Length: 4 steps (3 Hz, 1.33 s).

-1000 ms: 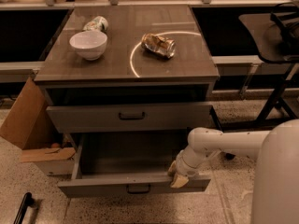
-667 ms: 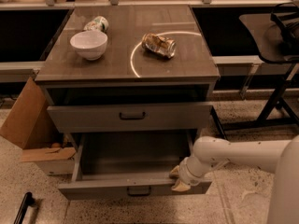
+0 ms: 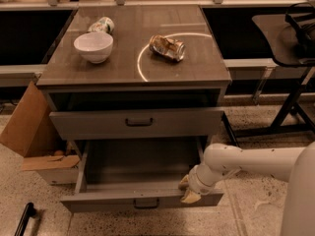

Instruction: Open middle drawer

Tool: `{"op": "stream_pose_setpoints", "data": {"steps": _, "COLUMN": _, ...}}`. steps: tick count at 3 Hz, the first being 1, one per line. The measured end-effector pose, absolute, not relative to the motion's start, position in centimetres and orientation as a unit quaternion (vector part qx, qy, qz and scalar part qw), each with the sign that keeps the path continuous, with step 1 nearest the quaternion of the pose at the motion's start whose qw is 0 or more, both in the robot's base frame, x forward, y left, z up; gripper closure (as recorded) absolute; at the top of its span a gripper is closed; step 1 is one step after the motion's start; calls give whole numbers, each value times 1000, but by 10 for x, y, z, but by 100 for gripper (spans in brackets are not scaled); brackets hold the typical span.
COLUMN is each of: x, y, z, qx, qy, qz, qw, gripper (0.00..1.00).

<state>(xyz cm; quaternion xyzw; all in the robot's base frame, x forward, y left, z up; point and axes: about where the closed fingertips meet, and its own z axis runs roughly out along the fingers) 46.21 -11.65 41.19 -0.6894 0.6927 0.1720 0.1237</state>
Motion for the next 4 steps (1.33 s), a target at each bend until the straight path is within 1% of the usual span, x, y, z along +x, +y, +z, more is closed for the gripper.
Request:
{"op": "stream_pose_setpoints", "data": {"steps": 2, "x": 460, "y": -115, "z": 410, "qx": -690, "qy": 692, "qz": 174, "qw": 122, "gripper": 35}}
{"op": "stream_pose_setpoints", "data": {"steps": 3, "x": 466, "y": -120, "z": 435, "qx": -699, "qy": 685, "qz": 156, "qw": 130, "gripper": 4}}
{"op": "stream_pose_setpoints", "data": {"steps": 4, "x": 468, "y": -131, "z": 465, "qx": -702, "qy": 685, "qz": 131, "qw": 143, "gripper": 0}}
